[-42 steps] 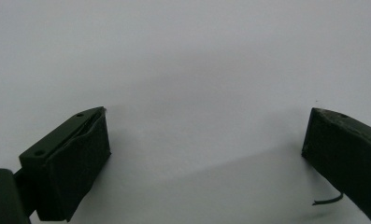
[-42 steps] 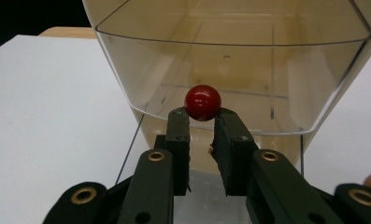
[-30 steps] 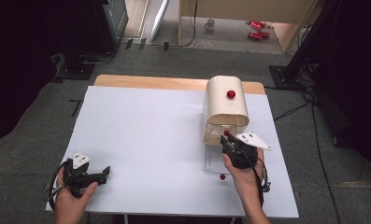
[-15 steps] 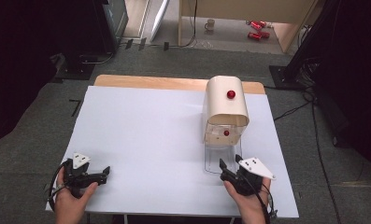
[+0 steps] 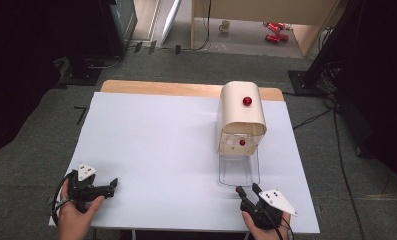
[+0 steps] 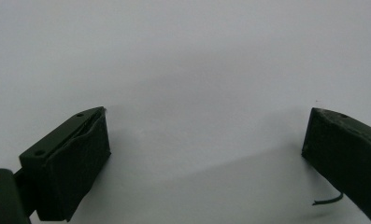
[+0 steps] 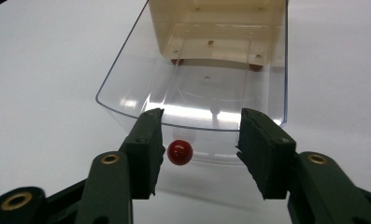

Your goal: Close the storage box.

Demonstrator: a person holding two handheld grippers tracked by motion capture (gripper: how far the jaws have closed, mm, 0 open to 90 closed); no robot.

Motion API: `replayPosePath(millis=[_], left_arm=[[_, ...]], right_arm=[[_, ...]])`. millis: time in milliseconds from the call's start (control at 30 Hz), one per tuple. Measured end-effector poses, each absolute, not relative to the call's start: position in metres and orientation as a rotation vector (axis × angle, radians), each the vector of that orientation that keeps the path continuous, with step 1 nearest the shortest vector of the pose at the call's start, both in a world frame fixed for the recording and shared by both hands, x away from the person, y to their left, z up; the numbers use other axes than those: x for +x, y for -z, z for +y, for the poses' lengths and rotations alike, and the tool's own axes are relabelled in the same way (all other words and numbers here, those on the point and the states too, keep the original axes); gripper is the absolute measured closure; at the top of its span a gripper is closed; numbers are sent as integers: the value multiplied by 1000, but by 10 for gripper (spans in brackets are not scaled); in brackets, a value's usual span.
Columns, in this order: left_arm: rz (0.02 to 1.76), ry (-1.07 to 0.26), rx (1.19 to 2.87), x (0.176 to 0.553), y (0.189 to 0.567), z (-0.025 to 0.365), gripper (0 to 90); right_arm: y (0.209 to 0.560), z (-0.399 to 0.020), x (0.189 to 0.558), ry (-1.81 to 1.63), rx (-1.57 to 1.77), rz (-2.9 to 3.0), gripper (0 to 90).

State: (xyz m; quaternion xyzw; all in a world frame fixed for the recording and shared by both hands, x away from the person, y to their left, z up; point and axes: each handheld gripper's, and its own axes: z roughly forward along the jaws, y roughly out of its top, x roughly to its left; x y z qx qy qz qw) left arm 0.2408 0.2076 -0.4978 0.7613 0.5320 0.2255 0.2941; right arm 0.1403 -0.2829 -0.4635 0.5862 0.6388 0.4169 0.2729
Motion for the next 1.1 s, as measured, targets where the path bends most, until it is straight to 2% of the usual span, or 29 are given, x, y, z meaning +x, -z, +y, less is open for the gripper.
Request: replayPosePath(millis=[200,867,1100], left_arm=[[1417,-601,2026,241,498,207,10],[1417,-601,2025,241,498,207,9],[1417,-601,2025,241,498,207,10]], right_arm=[[469,-277,140,-1120,1574,1741,610],[494,-270,151,-1033,1663,1789,672],[494,-270,154,-1054,1676,1799,748]])
